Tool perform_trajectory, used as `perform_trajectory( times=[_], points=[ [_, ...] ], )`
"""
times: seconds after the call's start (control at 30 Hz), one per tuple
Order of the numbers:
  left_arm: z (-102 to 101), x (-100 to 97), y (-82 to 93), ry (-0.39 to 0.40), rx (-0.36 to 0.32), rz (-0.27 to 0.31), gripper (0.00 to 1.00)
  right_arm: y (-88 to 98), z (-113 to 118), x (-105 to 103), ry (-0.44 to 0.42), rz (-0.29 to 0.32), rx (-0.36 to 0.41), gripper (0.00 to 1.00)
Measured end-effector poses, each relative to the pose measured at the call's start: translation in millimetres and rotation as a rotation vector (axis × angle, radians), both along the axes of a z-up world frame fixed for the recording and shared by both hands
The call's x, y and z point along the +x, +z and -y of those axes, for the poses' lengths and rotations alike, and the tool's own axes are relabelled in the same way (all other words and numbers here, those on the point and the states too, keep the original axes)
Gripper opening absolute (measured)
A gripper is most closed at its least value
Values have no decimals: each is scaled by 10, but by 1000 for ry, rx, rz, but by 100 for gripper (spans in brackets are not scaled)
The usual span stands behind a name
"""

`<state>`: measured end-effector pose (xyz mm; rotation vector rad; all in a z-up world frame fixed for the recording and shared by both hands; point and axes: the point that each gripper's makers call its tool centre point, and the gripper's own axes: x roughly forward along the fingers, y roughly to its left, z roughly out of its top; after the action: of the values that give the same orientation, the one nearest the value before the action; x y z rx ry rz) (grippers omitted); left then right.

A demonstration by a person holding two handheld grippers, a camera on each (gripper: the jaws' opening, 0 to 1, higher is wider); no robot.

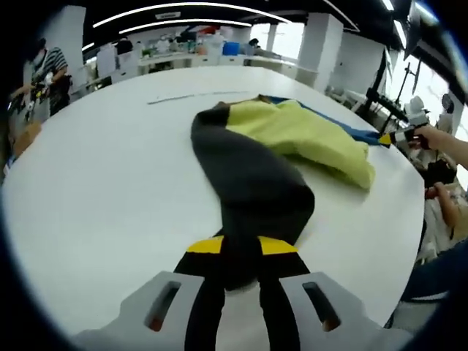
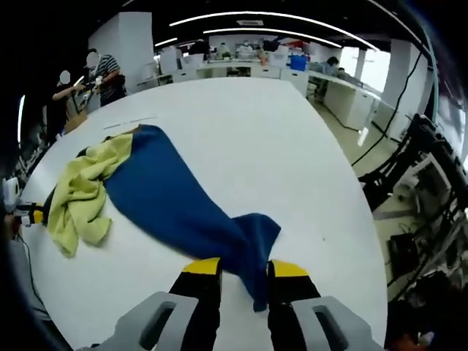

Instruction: Fold the garment on the visible template until the final outline fits inside the template.

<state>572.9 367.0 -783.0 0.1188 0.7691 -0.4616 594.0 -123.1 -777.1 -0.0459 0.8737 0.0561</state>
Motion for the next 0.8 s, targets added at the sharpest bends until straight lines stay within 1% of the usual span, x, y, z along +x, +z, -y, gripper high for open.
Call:
perform_trajectory(
  times=[0.07,0.13,0.17,0.3,0.37,0.47,0.53,0.63,0.7,0.73,0.8],
  points=[
    [-9,9,-5,8,-4,-5,6,-34,46,-33,-44,-19,9,7],
    [-31,21,12,24,-13,-5,0,-21,38,-27,-54,-2,26,1],
    [-44,27,35,36,-24,-4,0,-9,35,-30,-52,4,22,0],
    [-139,47,117,67,-21,27,0,56,23,-46,-34,12,10,0],
    [-221,68,224,87,-20,62,0,114,24,-54,-28,24,8,0],
    [-366,88,386,117,-14,102,0,238,43,-86,-16,35,1,0],
    [-478,106,498,138,-8,128,0,295,45,-107,-6,26,10,0],
    [-682,159,668,172,15,183,0,391,49,-107,1,30,24,0],
    [-795,185,728,190,37,206,0,459,74,-86,-5,39,24,0],
    [-886,202,752,202,52,217,0,479,83,-77,-5,40,22,0],
    [-1024,215,757,231,66,217,0,503,122,-55,-10,39,16,0]
  ],
)
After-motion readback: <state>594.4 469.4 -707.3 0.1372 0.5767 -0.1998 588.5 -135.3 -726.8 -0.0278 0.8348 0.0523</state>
